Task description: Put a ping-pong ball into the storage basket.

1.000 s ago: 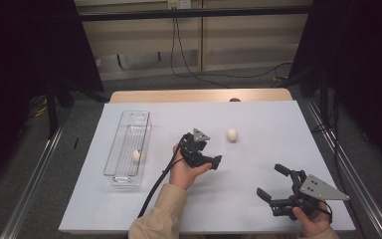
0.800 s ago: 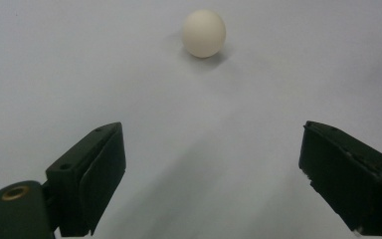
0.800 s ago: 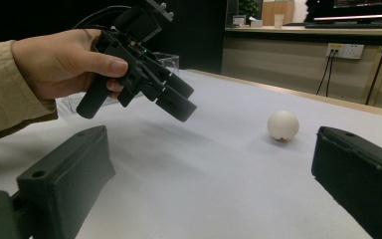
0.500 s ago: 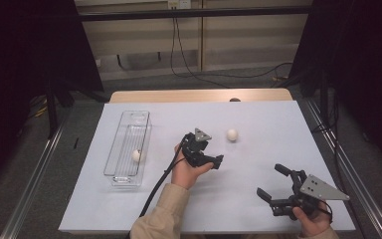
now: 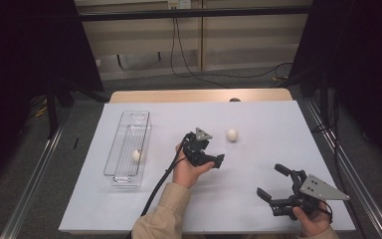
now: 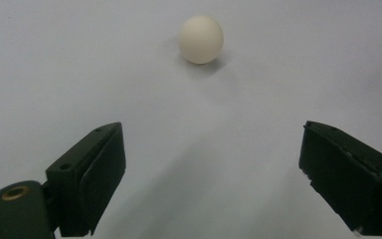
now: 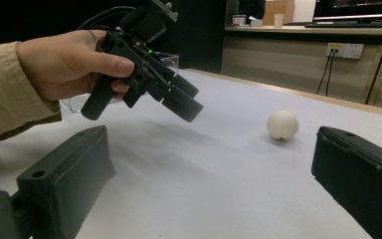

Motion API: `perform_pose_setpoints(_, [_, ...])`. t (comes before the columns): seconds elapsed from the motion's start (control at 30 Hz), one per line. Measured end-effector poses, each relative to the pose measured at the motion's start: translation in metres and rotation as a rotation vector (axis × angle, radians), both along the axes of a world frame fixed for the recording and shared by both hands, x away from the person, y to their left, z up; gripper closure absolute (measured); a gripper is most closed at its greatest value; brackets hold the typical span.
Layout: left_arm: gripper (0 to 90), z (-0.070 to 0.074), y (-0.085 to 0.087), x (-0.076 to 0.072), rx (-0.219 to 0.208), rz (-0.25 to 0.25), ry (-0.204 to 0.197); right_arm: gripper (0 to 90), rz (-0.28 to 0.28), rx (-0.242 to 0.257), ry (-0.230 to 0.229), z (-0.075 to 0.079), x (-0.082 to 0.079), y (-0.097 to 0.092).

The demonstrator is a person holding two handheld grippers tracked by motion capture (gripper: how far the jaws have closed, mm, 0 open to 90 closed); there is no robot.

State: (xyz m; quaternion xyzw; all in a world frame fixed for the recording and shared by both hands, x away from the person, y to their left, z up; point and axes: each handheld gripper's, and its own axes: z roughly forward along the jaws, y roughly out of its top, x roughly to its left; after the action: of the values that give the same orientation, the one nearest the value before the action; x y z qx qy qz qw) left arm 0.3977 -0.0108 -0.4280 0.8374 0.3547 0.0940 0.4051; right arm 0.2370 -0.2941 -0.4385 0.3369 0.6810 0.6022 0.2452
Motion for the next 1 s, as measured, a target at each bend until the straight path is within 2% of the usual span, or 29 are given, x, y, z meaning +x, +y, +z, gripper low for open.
perform_pose_setpoints(1.0, [11.1,-0.0009,-0.0087,0.0074,-0.016,0.013,0.000,1.6,0.001,0.002,0.002,0.0001,0.0001,-0.0005])
